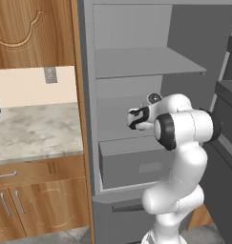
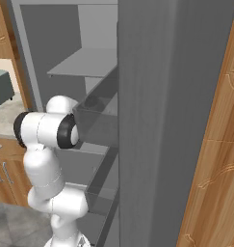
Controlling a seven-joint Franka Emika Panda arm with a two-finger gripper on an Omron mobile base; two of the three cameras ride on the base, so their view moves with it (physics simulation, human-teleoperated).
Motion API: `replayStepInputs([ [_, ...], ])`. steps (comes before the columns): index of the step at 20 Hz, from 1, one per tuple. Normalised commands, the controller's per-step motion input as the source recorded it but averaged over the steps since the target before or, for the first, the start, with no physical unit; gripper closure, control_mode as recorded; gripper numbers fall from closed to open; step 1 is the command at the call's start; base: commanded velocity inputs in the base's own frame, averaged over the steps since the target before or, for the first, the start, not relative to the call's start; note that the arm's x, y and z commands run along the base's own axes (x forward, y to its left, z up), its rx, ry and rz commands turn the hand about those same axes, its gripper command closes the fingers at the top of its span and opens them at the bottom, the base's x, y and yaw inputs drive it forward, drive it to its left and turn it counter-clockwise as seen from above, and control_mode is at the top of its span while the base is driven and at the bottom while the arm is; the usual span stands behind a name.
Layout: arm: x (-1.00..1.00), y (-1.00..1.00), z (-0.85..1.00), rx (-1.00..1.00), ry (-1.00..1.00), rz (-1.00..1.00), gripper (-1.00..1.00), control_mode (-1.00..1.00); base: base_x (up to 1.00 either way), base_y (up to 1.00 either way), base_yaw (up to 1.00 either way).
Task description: Move the pear and bottled drink from the second highest shelf to the top shelf to make space. Then, place the pitcher from the counter on the cleared second highest shelf.
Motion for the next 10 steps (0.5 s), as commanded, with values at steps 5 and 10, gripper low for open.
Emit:
replayStepInputs([
  [5, -0.79, 0.01, 0.58, 0.00, -0.22, 0.03, 1.00, -1.00, 0.00, 0.00, 0.00],
  [10, -0.74, 0.10, 0.90, 0.00, -0.18, 0.03, 1.00, -1.00, 0.00, 0.00, 0.00],
])
